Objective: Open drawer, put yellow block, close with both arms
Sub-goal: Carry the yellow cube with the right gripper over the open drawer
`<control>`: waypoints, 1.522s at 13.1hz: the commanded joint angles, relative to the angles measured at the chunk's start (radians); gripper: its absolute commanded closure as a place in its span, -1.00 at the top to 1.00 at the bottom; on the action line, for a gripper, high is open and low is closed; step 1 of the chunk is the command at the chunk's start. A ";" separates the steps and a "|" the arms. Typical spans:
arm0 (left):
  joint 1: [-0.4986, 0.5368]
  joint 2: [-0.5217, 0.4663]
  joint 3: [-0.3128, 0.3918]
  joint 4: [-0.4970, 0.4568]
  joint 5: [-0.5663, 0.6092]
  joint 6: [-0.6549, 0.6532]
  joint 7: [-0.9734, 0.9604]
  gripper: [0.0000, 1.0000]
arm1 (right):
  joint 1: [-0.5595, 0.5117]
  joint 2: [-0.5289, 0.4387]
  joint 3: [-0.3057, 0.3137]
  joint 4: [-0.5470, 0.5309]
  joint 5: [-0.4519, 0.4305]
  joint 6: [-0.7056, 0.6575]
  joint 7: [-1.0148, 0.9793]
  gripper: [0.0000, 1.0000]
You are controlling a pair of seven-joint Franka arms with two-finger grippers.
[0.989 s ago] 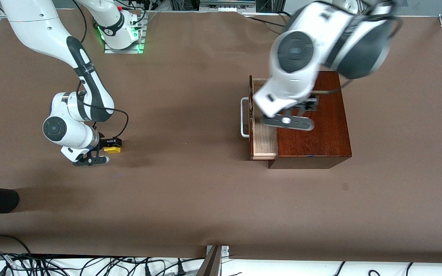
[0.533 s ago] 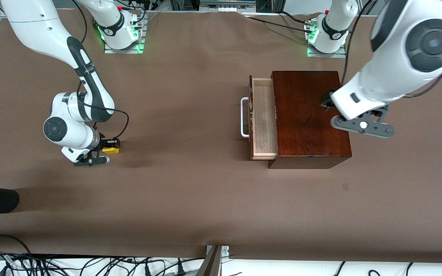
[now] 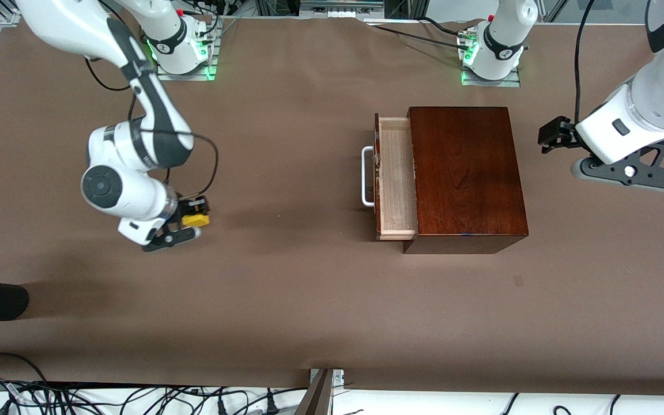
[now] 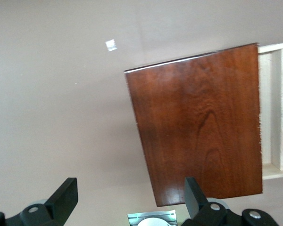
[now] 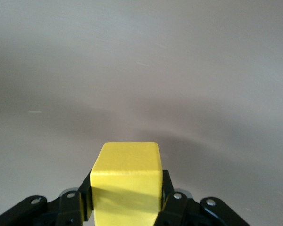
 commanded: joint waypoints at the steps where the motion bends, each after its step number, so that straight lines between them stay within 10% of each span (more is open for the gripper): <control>1: -0.049 -0.181 0.140 -0.310 -0.023 0.243 0.020 1.00 | 0.013 -0.019 0.125 0.074 -0.050 -0.087 -0.021 -0.61; 4: -0.045 -0.343 0.145 -0.561 -0.057 0.372 0.016 1.00 | 0.114 -0.013 0.227 0.193 -0.168 -0.171 -0.021 -0.61; 11: -0.028 -0.340 0.134 -0.541 -0.060 0.318 0.011 1.00 | 0.560 0.151 0.221 0.512 -0.371 -0.270 -0.029 -0.60; 20: -0.026 -0.328 0.133 -0.526 -0.053 0.294 0.013 1.00 | 0.688 0.349 0.218 0.701 -0.451 -0.175 -0.242 -0.61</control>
